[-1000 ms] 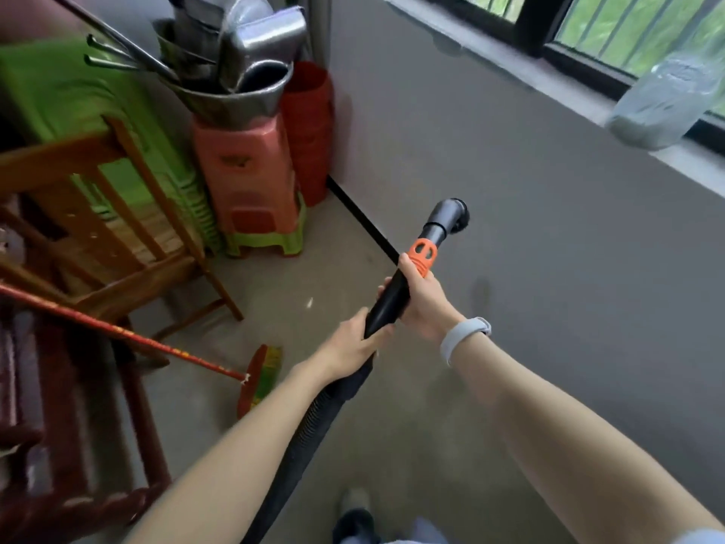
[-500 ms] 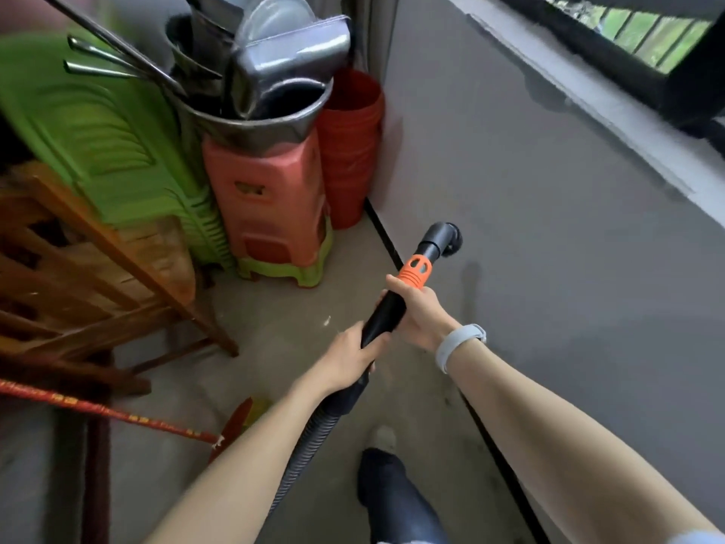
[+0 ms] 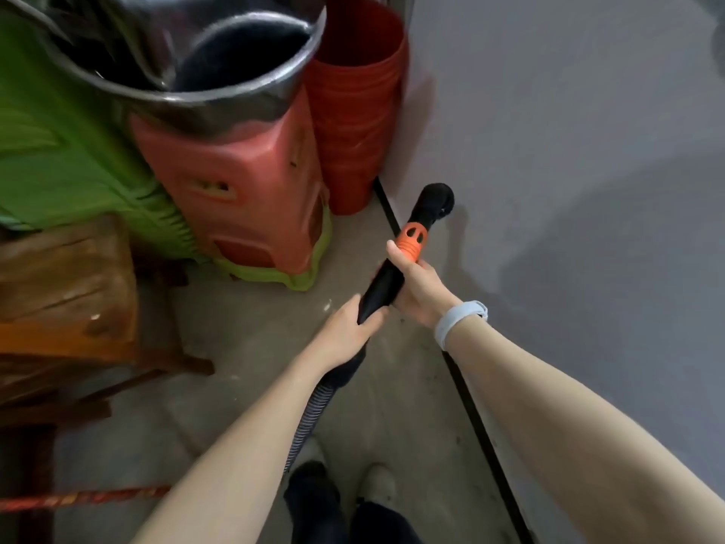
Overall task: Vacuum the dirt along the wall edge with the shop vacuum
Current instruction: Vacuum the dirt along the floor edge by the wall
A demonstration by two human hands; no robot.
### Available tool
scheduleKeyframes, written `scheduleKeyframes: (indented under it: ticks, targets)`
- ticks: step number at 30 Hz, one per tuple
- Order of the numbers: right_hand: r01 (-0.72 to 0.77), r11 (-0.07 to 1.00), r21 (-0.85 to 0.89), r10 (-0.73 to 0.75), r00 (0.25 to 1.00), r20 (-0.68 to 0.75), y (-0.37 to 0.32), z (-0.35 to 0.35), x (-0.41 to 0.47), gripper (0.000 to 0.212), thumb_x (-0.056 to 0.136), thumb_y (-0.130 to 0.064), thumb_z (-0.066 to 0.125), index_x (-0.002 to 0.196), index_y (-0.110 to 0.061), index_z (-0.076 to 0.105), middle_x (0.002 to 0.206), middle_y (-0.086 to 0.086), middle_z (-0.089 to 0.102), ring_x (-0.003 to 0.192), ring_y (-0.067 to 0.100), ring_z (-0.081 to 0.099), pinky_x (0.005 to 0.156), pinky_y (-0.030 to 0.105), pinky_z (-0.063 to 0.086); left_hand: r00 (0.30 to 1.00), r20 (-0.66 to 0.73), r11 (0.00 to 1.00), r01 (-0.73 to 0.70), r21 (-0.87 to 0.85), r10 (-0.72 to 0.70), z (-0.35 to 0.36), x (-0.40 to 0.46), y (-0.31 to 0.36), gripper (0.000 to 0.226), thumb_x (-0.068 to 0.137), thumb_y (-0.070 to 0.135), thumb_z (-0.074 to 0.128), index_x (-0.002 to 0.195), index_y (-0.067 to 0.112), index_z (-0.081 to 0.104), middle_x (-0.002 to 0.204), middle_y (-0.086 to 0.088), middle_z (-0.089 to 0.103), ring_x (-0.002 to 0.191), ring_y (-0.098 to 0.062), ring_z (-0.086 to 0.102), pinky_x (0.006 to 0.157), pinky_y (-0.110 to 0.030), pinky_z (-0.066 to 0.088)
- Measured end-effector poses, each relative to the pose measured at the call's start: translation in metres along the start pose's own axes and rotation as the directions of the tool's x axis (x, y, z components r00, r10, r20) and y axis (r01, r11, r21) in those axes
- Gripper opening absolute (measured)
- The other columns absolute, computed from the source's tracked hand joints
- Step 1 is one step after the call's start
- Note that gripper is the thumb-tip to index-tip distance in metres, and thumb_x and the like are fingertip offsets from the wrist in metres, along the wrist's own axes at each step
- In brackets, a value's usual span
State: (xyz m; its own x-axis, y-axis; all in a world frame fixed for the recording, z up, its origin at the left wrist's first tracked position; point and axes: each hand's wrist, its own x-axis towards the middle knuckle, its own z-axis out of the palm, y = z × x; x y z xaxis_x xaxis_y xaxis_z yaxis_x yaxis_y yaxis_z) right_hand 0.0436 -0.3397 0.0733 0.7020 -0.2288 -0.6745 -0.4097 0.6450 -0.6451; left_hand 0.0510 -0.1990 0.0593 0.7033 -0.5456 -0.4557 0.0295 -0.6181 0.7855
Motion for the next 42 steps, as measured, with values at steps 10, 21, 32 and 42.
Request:
scheduleKeyframes:
  ticks: [10,21,32,42]
  targets:
    - [-0.156,0.973,0.172,0.166,0.985,-0.045,0.218,-0.060,0.211,0.022,0.096,-0.029,0.052,0.109,-0.014,0.043,0.079,0.009,0.053,0.071,0.022,0.057,0.071,0.036,0.053,0.972,0.151,0.981,0.167,0.097,-0.180,0.070,0.127,-0.254,0.033,0.088,0.056,0.047,0.087,0.023,0.047,0.080,-0.002,0.063,0.070,-0.017,0.060,0.064,-0.031,0.045]
    - [-0.220,0.955,0.197,0.223,0.975,0.006,0.356,-0.145,0.378,0.025,0.095,-0.028,0.055,0.109,-0.010,0.045,0.085,0.011,0.052,0.074,0.025,0.059,0.071,0.038,0.053,0.980,0.100,0.974,0.153,0.164,-0.171,0.160,0.250,-0.426,0.035,0.089,0.054,0.046,0.079,0.021,0.052,0.067,0.000,0.064,0.060,-0.016,0.061,0.064,-0.031,0.049]
    - [-0.158,0.969,0.192,0.177,0.981,-0.081,0.368,-0.174,0.400,0.022,0.095,-0.031,0.055,0.096,-0.010,0.047,0.085,0.010,0.052,0.071,0.023,0.057,0.085,0.043,0.051,0.978,0.186,0.993,0.078,0.084,-0.093,0.195,0.282,-0.439,0.034,0.094,0.043,0.046,0.084,0.011,0.053,0.065,-0.006,0.061,0.049,-0.010,0.057,0.052,-0.020,0.047]
    - [-0.118,0.969,0.218,0.180,0.939,-0.293,0.418,-0.201,0.377,0.030,0.096,-0.037,0.050,0.105,-0.009,0.044,0.082,0.008,0.056,0.067,0.021,0.061,0.071,0.040,0.052,0.916,0.390,0.995,0.079,0.056,-0.094,0.215,0.256,-0.454,0.034,0.093,0.041,0.047,0.086,0.009,0.057,0.057,0.003,0.061,0.050,-0.008,0.057,0.053,-0.020,0.046]
